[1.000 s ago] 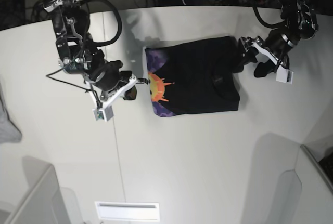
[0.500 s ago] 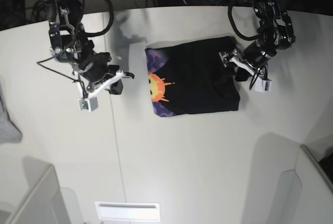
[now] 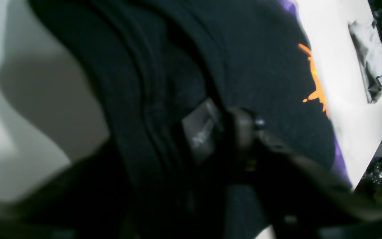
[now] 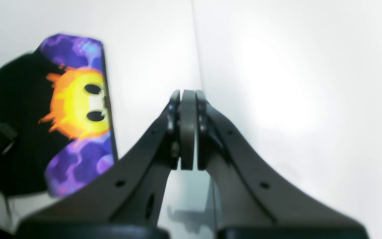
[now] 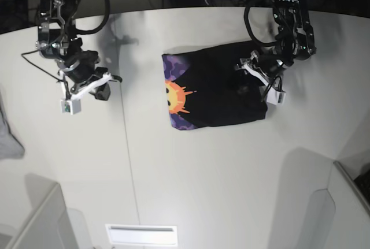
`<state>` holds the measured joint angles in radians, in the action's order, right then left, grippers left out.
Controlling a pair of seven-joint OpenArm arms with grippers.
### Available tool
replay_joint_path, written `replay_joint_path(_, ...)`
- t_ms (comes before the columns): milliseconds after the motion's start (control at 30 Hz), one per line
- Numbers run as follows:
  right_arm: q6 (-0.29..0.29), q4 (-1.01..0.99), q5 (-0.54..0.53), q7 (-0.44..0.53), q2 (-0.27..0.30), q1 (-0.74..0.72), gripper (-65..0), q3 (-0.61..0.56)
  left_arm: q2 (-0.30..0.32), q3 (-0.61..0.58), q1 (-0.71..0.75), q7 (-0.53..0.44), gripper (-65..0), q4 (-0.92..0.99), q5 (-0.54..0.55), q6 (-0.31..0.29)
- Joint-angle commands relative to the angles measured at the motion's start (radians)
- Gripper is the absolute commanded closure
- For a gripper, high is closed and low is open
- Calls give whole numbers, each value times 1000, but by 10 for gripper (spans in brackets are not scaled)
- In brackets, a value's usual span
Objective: Fold the T-shirt properly
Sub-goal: 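Grasp the bundle edge with the left gripper and rotate it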
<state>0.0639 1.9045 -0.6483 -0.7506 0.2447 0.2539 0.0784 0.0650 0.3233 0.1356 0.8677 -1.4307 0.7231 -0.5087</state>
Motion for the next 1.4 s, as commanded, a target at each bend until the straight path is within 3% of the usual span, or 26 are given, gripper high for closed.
replay_joint_path(0,-26,16,-3,23,3,0,0,27,6,-10,-1,41,-199,-3,-33,32)
replay_joint_path(67,-52,16,-3,23,0,11,0,65,11,-57,-6,41,-128,-5,-33,86)
replay_joint_path(200,-54,14,-3,23,0,38,0,114,97,-206,-24,41,0,-12,-33,144)
replay_joint_path(333,-57,11,0,23,0,63,0,171,166,-326,-49,41,0,-11,-33,144)
replay_joint_path(700,-59,11,0,24,0,101,0,226,243,-401,-77,41,0,-11,-33,146)
replay_joint_path(1100,-59,11,0,26,-2,167,0,231,398,-794,-325,41,0,-6,-38,146)
replay_joint_path(1367,-57,11,0,26,-3,201,0,231,378,-1038,-457,41,0,-8,-308,138)
